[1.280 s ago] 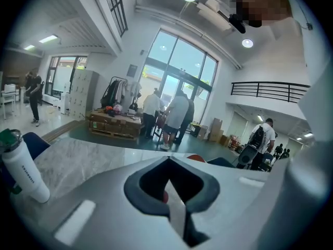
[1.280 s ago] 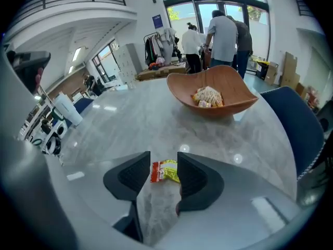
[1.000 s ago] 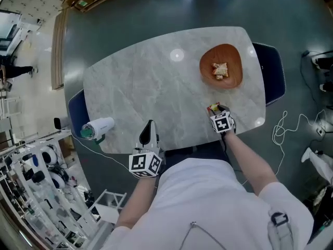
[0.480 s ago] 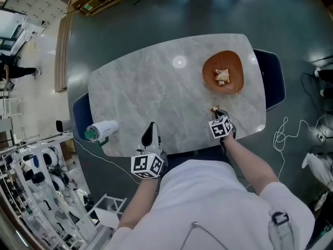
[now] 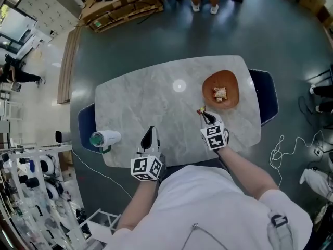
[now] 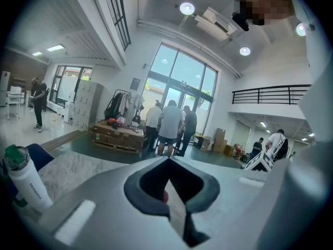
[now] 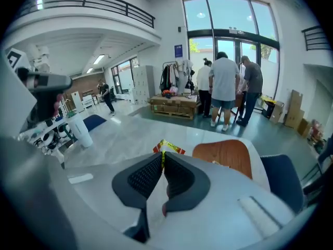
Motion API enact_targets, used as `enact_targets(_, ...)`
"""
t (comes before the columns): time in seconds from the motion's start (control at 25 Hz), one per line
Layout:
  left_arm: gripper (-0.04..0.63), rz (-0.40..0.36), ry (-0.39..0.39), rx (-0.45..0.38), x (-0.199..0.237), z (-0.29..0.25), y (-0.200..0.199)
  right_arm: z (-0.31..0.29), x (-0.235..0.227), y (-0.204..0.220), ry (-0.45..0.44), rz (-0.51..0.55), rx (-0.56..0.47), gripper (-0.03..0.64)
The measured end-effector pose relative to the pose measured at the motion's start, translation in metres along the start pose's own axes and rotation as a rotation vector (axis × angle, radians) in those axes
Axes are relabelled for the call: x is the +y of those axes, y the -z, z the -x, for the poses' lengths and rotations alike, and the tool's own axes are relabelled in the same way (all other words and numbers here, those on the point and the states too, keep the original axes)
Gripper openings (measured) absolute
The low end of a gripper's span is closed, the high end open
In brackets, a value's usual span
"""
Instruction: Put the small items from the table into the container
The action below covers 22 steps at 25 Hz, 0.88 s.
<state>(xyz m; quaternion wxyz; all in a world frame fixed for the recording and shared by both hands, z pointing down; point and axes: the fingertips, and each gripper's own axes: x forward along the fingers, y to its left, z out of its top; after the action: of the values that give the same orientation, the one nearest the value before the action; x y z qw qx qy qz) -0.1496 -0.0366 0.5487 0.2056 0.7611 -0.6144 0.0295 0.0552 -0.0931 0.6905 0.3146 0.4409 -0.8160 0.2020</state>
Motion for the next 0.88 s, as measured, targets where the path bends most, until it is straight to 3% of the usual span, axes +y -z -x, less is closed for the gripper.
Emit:
enact_targets(0.2,0.003,-0.012,0.005,-0.063,0.002,0.0,-0.027,0.04,0.021,-0.076,-0.014,0.028,-0.149,0.044)
enact_targets(0.52,0.003,-0.023,0.035,-0.151,-0.005,0.004,-0.069,0.117,0.043,-0.175,-0.108,-0.024,-0.449,0.044)
enact_targets(0.88,0.003,-0.069,0.111,-0.257,-0.033,0.004,-0.115,0.158,0.041,-0.194,-0.09,-0.061,-0.57,0.044)
